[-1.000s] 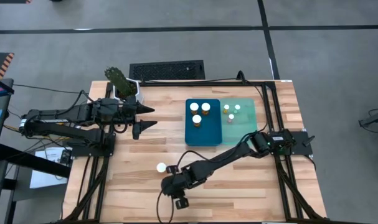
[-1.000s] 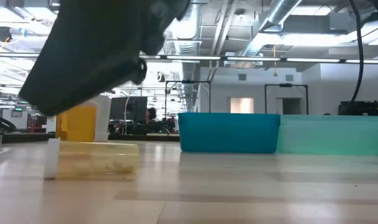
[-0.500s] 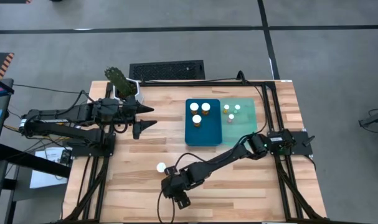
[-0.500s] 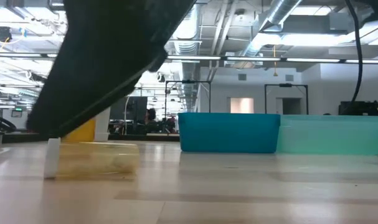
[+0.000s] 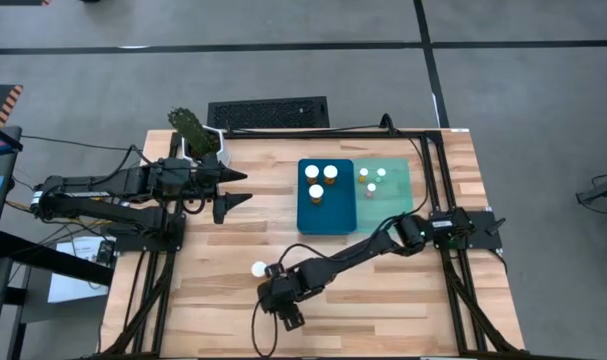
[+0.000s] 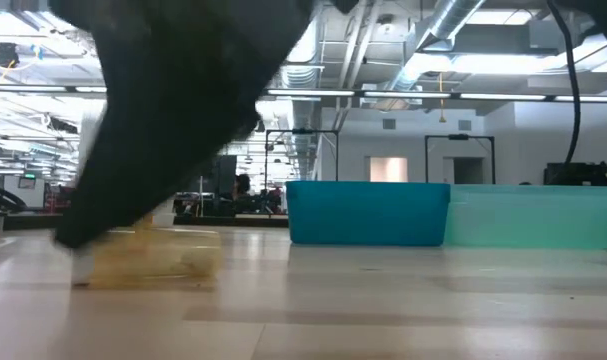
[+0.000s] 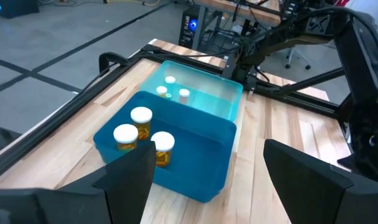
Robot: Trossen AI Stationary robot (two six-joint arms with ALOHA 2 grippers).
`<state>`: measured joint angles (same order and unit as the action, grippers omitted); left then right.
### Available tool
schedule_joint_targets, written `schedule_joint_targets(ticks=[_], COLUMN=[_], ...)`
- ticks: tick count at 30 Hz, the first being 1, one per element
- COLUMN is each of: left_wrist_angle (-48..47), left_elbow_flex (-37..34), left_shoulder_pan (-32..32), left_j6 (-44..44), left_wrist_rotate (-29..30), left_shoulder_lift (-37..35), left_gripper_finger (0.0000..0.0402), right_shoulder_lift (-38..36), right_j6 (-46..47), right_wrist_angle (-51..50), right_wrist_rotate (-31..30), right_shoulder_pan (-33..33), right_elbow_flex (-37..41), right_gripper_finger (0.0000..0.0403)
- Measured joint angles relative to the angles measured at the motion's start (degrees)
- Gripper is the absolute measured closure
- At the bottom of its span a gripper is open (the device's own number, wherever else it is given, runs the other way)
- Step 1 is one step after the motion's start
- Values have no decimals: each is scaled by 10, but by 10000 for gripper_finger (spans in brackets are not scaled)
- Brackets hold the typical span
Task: Pick and place medicine bottles into bin by pill shape (circle, oval)
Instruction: Put the small yellow pill bottle into the green bin
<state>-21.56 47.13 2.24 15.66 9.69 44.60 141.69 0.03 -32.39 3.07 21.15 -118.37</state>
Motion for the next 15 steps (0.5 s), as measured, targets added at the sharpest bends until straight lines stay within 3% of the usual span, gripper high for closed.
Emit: schedule_joint_targets(ticks=[9,15], left_wrist_angle=[0,0], left_elbow_flex=[0,0], left_shoulder_pan=[0,0], left_j6=[0,0], left_wrist_rotate=[0,1], left_shoulder_lift=[0,0], left_gripper_finger=[110,110], right_shoulder_lift=[1,1], right_j6=[1,10], right_wrist_angle=[-4,-2], right_wrist_rotate=[-7,-8], right_shoulder_pan=[1,0], right_elbow_flex=[0,0], right_gripper_finger=[160,189])
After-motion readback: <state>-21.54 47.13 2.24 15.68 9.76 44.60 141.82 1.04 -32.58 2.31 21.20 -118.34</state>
